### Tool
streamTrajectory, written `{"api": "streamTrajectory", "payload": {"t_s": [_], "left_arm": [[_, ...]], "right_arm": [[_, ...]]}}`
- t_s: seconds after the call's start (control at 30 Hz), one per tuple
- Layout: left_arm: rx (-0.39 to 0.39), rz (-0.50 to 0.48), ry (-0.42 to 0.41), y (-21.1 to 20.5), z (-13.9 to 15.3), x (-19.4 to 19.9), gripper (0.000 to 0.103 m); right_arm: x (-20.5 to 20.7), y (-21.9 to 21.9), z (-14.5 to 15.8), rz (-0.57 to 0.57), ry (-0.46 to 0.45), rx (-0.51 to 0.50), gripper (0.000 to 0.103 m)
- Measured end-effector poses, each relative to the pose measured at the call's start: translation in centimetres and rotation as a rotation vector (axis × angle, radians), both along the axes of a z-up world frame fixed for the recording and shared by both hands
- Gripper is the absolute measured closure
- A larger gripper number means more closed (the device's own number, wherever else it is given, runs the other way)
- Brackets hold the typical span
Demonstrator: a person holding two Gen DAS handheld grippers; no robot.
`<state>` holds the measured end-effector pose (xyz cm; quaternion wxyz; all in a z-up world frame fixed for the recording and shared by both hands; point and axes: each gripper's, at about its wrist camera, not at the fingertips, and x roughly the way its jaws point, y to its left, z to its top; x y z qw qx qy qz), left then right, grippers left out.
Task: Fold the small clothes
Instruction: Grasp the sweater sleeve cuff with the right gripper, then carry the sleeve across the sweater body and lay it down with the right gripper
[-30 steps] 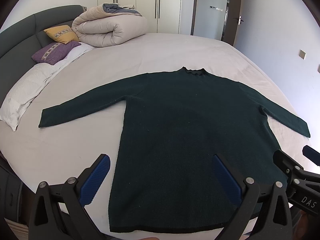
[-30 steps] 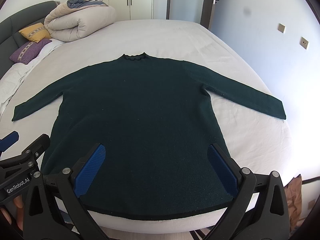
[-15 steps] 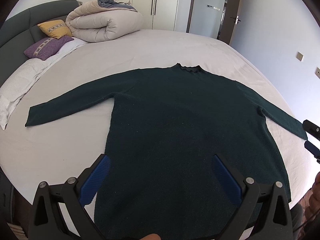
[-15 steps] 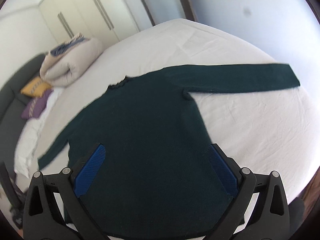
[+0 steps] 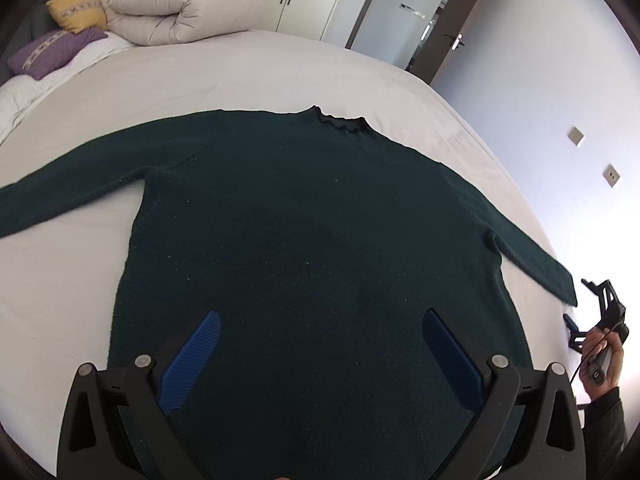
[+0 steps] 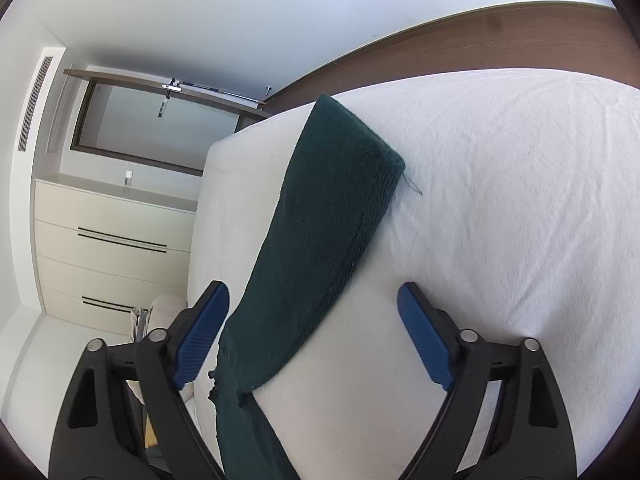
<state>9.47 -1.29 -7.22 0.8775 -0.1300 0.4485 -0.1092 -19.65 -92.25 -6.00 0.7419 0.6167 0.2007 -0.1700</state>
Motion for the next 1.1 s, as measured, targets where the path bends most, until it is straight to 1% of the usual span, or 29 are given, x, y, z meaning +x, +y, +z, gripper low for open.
{"api": "streamTrajectory", "payload": {"t_s": [0.1,0.17,0.23,0.3,0.33,0.4,0.43,0.47,0.5,0.57,0.63,0.7,0.73,0.8,0.87,0.93,1.03,1.1], "left_arm": [[-0.042,0.006,0.043,-0.1,-1.0,1.5,0.000],[-0.107,-0.002,0.077,0.1,-1.8,2.4,0.000],[-0.164,-0.002,0.094,0.3,-2.4,3.0,0.000],[-0.200,0.005,0.102,0.6,-2.7,3.5,0.000],[-0.212,0.013,0.104,0.8,-2.8,3.6,0.000],[-0.227,0.024,0.096,1.2,-2.9,3.9,0.000],[-0.229,0.023,0.092,1.2,-3.0,4.0,0.001],[-0.222,0.021,0.089,1.2,-3.0,4.2,0.003],[-0.216,0.016,0.090,1.3,-3.1,4.5,0.008],[-0.212,0.005,0.096,1.3,-3.1,4.9,0.011],[-0.224,-0.002,0.093,1.6,-3.0,5.4,0.011],[-0.217,-0.008,0.087,1.6,-2.8,5.9,0.011],[-0.215,-0.013,0.081,1.6,-2.7,6.2,0.011],[-0.218,-0.022,0.069,1.6,-2.3,6.7,0.011],[-0.213,-0.038,0.052,1.4,-1.7,7.6,0.011],[-0.201,-0.051,0.033,1.1,-1.1,8.4,0.011],[-0.202,-0.076,0.010,0.2,0.0,10.2,0.011],[-0.191,-0.088,0.004,-0.5,0.5,11.5,0.010]], "right_arm": [[1.8,-1.1,-0.4,0.014,-0.014,-0.004,0.028],[2.9,-1.8,-0.9,0.007,-0.023,0.004,0.033],[3.5,-2.1,-1.2,-0.025,-0.042,0.034,0.037],[4.0,-3.0,-1.7,-0.058,-0.081,0.071,0.038],[4.2,-3.1,-1.6,-0.070,-0.089,0.081,0.041],[4.9,-3.5,-2.1,-0.079,-0.089,0.083,0.048],[5.5,-3.9,-1.8,-0.078,-0.078,0.078,0.057],[6.0,-4.1,-1.9,-0.072,-0.060,0.070,0.069],[6.4,-4.5,-1.9,-0.068,-0.043,0.065,0.073],[7.0,-5.1,-2.1,-0.071,-0.023,0.056,0.083],[7.8,-5.0,-1.8,-0.069,0.016,0.025,0.088],[10.2,-4.4,-0.8,-0.052,0.058,-0.016,0.093],[11.2,-4.0,-0.1,-0.029,0.081,-0.047,0.095],[14.2,-2.3,2.6,0.046,0.122,-0.146,0.095],[18.0,0.8,5.6,0.162,0.133,-0.266,0.096],[22.3,5.5,8.9,0.303,0.140,-0.414,0.096],[27.8,15.2,12.5,0.554,0.108,-0.633,0.096],[30.4,21.4,13.0,0.693,0.091,-0.771,0.096]]}}
